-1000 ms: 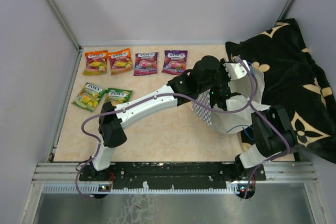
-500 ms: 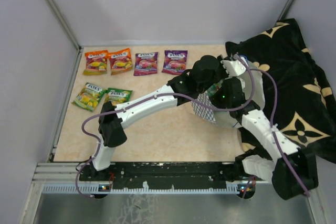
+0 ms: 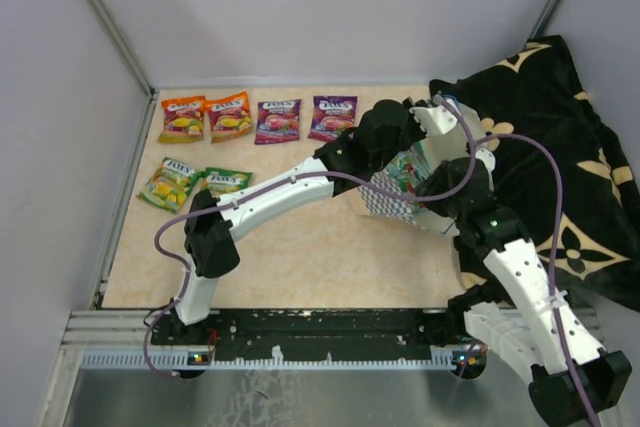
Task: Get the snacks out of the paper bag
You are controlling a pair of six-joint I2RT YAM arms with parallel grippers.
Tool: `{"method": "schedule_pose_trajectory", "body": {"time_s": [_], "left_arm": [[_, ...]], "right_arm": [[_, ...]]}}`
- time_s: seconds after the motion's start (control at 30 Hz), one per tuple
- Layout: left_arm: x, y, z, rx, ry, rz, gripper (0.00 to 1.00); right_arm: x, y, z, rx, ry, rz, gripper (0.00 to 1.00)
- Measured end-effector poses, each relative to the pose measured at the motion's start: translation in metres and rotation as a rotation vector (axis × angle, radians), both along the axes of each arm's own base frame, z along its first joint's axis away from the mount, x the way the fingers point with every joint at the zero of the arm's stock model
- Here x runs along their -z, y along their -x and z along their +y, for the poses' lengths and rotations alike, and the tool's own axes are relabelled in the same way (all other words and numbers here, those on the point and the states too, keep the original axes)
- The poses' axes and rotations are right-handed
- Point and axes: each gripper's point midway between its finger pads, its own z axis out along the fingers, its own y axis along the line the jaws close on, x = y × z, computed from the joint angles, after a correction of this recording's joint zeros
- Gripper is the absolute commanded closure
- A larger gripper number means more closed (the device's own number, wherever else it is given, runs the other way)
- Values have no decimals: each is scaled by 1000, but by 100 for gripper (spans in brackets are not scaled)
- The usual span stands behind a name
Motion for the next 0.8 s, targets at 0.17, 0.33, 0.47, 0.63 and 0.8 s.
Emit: {"method": "schedule_pose_trajectory", "body": {"time_s": [0.17, 0.33, 0.47, 0.63, 0.8], "left_arm": [[9, 0, 2, 1, -2, 18, 100], [9, 4, -2, 22, 17, 35, 100], [7, 13, -9, 57, 34, 56, 100], [-4, 23, -15, 90, 47, 70, 100], [0, 26, -16, 105, 31, 91, 100]], "right_arm": [[29, -23, 13, -53, 39, 79, 1], [79, -52, 27, -89, 72, 185, 1], [109, -74, 35, -109, 94, 236, 1], [132, -94, 46, -124, 106, 259, 1], [141, -108, 57, -125, 96, 237, 2]]}}
